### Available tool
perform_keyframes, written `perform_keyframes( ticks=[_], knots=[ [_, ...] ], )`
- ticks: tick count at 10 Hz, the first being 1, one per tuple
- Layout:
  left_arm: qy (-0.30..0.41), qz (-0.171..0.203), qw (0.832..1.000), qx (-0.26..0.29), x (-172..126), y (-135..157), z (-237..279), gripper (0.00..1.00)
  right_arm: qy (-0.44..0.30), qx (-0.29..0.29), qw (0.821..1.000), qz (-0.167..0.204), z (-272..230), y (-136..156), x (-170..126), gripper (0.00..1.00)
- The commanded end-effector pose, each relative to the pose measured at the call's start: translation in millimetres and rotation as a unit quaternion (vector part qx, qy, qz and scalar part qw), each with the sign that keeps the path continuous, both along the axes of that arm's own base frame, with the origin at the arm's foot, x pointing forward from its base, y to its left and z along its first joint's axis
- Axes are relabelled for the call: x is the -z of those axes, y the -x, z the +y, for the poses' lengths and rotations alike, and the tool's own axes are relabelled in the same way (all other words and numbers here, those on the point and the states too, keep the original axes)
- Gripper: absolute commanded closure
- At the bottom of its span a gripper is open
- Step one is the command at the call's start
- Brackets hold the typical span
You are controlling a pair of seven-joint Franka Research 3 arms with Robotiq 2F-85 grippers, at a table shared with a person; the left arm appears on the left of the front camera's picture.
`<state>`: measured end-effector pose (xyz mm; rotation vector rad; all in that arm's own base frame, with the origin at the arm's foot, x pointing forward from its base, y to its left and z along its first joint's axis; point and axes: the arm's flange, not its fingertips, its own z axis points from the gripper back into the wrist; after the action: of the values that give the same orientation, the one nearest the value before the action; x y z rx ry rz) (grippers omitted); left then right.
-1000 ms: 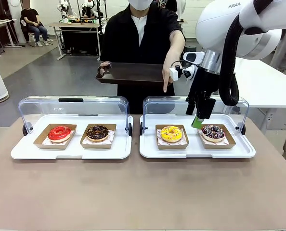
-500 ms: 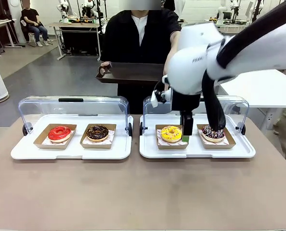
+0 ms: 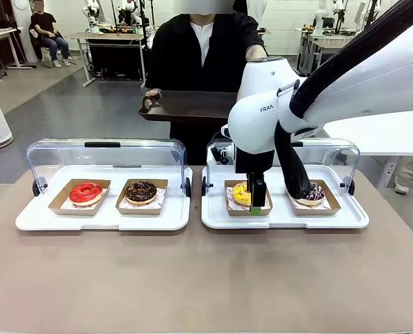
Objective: Provide the desired donut to the person.
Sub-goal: Pick up and lift the Paper togo box containing the Donut pointed at by the person.
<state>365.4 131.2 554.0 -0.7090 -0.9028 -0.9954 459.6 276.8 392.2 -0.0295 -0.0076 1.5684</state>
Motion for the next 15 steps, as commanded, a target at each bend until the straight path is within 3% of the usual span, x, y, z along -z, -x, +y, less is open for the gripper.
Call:
perform_keyframes(
  ticks=[1, 2, 3, 9, 15],
  knots=[
    [0.006, -0.001, 1.000, 0.001, -2.1, 0.1, -0.4, 0.00, -0.031, -0.011, 0.999, 0.008, -3.0, -8.6, 6.1, 0.00],
    [0.006, -0.001, 1.000, 0.001, -2.1, 0.1, -0.4, 0.00, -0.041, 0.007, 0.999, 0.019, -4.8, -10.4, 4.4, 0.00],
    [0.006, -0.001, 1.000, 0.001, -2.1, 0.1, -0.4, 0.00, -0.008, -0.005, 1.000, 0.000, 0.5, -2.7, 1.4, 0.00],
    [0.006, -0.001, 1.000, 0.001, -2.1, 0.1, -0.4, 0.00, -0.016, -0.003, 1.000, 0.004, 0.0, -4.4, 1.6, 0.00],
    [0.006, -0.001, 1.000, 0.001, -2.1, 0.1, -0.4, 0.00, -0.070, -0.022, 0.997, -0.032, 21.7, -26.7, 37.6, 0.00]
  ],
)
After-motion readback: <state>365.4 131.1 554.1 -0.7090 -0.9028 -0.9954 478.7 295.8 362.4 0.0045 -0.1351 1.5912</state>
